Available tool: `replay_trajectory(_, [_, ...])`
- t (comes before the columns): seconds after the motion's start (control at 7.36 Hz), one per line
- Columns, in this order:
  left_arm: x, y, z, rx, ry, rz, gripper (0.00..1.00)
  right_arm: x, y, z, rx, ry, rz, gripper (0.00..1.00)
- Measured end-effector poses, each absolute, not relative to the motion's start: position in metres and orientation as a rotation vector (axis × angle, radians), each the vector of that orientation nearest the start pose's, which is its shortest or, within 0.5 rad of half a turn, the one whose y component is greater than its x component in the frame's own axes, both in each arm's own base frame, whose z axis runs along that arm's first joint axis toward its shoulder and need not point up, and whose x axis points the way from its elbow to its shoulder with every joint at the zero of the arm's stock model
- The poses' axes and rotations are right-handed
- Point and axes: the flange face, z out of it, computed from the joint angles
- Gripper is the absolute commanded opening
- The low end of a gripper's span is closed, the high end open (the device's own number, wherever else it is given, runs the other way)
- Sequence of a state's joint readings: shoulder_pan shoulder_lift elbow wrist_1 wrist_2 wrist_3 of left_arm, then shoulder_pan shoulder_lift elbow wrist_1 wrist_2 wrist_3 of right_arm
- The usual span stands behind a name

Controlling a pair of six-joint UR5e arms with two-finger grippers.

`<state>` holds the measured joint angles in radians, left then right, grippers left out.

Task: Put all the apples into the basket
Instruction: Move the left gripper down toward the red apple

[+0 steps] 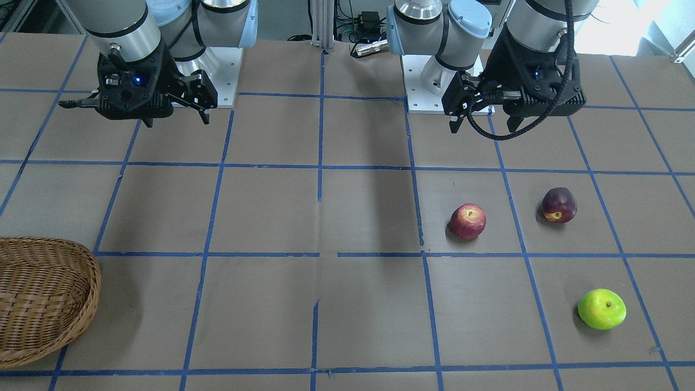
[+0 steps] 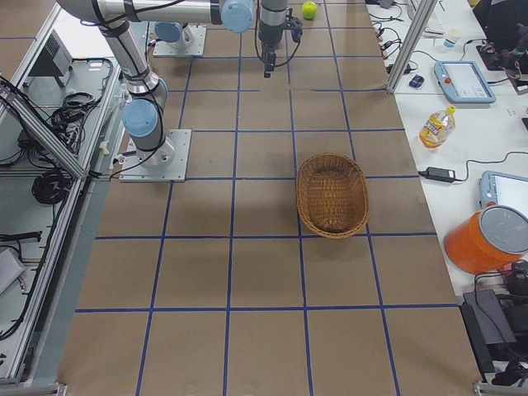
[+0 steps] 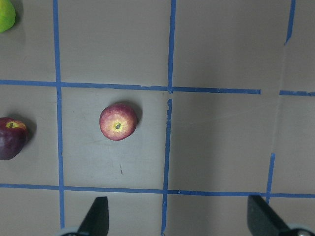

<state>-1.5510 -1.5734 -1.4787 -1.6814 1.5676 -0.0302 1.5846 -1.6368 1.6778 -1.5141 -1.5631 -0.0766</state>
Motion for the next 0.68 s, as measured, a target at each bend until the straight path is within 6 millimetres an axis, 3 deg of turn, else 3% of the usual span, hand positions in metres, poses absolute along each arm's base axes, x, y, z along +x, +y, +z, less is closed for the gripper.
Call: replay_trajectory(0.68, [-0.1264, -0.4879, 0.5238, -0.060, 3.145, 0.024, 1.00, 0.1404, -0.4514, 0.4619, -0.141, 3.123, 0.150, 1.00])
